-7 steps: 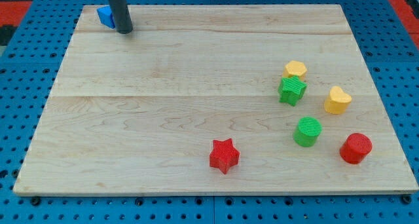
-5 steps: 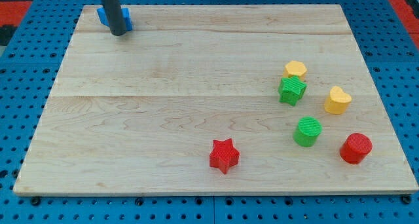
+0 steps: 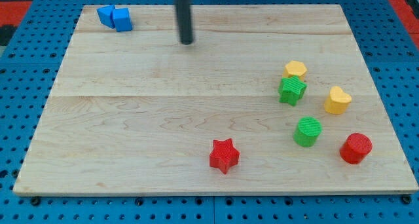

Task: Move your arm closer to the yellow heart

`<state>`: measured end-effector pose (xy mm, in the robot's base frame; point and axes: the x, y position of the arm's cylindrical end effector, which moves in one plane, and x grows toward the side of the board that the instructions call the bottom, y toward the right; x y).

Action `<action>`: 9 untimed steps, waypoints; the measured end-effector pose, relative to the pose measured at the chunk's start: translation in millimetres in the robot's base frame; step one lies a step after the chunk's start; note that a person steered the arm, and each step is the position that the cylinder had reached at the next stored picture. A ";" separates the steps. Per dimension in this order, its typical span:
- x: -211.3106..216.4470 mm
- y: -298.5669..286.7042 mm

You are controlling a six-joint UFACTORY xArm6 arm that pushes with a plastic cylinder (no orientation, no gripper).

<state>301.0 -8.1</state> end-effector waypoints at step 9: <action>133.5 205.3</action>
